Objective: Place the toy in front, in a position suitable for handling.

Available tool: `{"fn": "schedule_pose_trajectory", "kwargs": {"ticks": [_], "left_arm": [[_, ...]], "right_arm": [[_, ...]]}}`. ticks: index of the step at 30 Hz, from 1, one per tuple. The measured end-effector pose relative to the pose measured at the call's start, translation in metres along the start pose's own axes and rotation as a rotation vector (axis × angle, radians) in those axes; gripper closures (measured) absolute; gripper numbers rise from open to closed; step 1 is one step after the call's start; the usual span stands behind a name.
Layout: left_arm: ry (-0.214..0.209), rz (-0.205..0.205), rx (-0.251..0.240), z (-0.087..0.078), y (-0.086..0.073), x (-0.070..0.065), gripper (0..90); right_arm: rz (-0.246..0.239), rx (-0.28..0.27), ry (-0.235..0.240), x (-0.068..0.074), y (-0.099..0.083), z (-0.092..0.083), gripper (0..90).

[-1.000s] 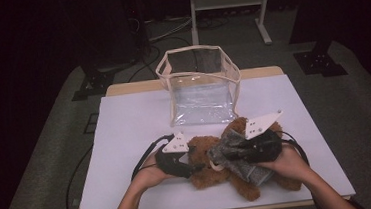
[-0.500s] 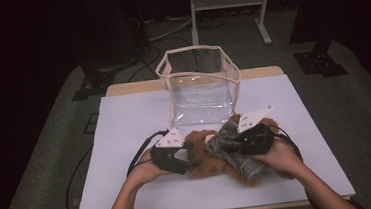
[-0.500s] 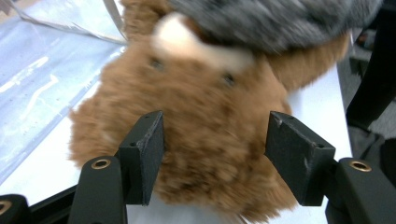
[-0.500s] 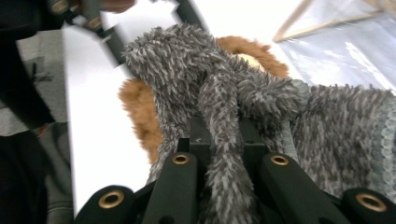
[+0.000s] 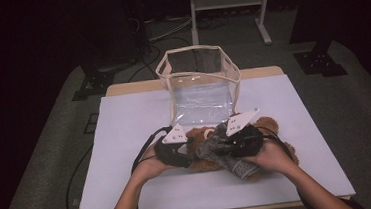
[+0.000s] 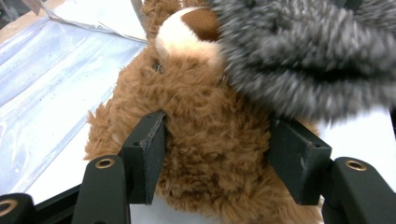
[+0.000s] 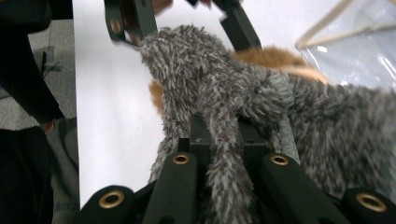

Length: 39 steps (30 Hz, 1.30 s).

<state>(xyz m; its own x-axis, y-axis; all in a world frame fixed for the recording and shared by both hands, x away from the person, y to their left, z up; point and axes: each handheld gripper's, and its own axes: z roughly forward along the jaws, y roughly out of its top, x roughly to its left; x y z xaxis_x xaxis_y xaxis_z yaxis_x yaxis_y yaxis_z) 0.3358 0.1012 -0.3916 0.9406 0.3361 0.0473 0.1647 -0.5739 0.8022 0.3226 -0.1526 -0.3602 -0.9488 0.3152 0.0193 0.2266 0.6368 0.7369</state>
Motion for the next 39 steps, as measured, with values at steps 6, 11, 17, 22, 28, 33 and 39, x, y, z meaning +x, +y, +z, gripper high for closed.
{"fn": "schedule_pose_trajectory", "kwargs": {"ticks": [6, 11, 17, 22, 28, 33, 39], "left_arm": [[-0.012, -0.006, 0.004, 0.002, -0.001, -0.001, 38.3], [-0.012, -0.015, 0.001, 0.007, 0.001, -0.003, 37.3], [-0.024, -0.006, 0.015, 0.006, -0.002, -0.003, 36.7], [-0.034, 0.000, 0.004, 0.008, -0.005, -0.007, 36.7], [-0.058, 0.032, 0.017, 0.009, -0.003, -0.016, 36.0], [-0.059, 0.060, 0.029, 0.000, -0.004, -0.018, 35.3], [-0.074, 0.035, -0.062, -0.011, 0.002, -0.012, 35.3]], "right_arm": [[0.021, 0.019, -0.036, -0.002, -0.013, -0.013, 80.3], [-0.004, -0.005, -0.026, 0.004, -0.001, -0.011, 80.2], [-0.007, -0.009, -0.003, 0.002, 0.011, 0.002, 80.2], [0.014, -0.003, -0.044, -0.007, -0.001, -0.017, 80.1], [0.044, -0.044, -0.056, -0.018, 0.011, -0.027, 80.1], [0.036, -0.023, -0.015, -0.020, 0.016, -0.009, 80.1], [0.070, -0.042, 0.086, -0.015, 0.001, -0.013, 80.1]]}}
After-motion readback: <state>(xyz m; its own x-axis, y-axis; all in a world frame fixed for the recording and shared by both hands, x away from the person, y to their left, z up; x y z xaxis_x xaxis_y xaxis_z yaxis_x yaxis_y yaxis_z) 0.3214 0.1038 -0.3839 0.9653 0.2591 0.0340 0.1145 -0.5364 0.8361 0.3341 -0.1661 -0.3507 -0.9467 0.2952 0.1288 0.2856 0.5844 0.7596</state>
